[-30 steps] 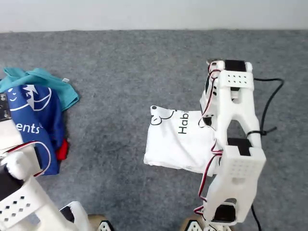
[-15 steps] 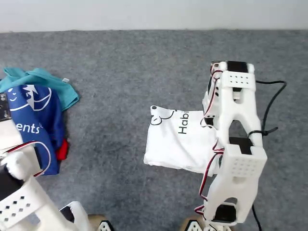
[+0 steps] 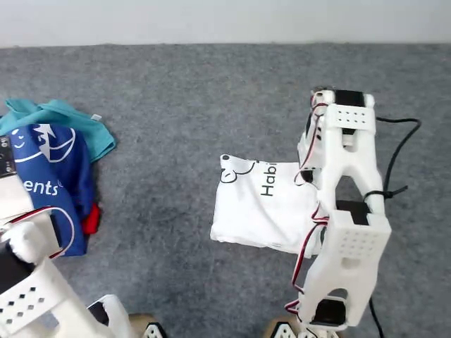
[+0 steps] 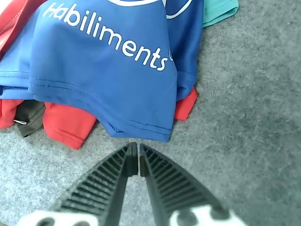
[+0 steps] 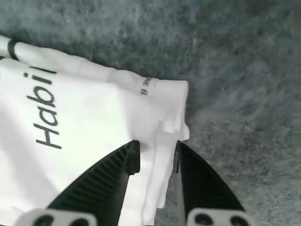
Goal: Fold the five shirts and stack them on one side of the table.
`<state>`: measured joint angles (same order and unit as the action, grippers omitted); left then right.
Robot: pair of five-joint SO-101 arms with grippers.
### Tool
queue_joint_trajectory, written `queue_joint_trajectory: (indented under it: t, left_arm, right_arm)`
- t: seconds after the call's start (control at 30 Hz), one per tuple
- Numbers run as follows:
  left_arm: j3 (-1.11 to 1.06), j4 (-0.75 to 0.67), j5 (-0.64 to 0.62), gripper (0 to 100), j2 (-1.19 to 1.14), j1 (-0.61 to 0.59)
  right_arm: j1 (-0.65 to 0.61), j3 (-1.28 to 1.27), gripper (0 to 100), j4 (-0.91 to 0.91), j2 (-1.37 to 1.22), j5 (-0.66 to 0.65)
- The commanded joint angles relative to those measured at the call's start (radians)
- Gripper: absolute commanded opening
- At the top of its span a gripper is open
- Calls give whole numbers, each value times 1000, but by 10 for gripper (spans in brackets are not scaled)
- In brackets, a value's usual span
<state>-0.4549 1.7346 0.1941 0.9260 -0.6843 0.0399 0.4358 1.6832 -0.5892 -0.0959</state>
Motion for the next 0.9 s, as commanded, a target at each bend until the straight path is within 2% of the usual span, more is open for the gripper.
queue_joint_trajectory:
  t: [0.0, 0.2, 0.37, 0.73, 0.87]
  left_arm:
    - [4, 11, 3, 14, 6, -5]
    - [4, 12, 5, 14, 6, -5]
    - [4, 11, 5, 14, 6, -5]
    - [4, 11, 6, 14, 6, -5]
    - [4, 11, 6, 14, 5, -5]
  right_arm:
    - [-8, 8, 124, -10, -24, 5]
    - [12, 12, 5, -12, -73, 5]
    - [30, 15, 9, -41, -21, 0]
    - [61, 15, 9, -189, 22, -163]
    - [51, 17, 20, -157, 28, -173]
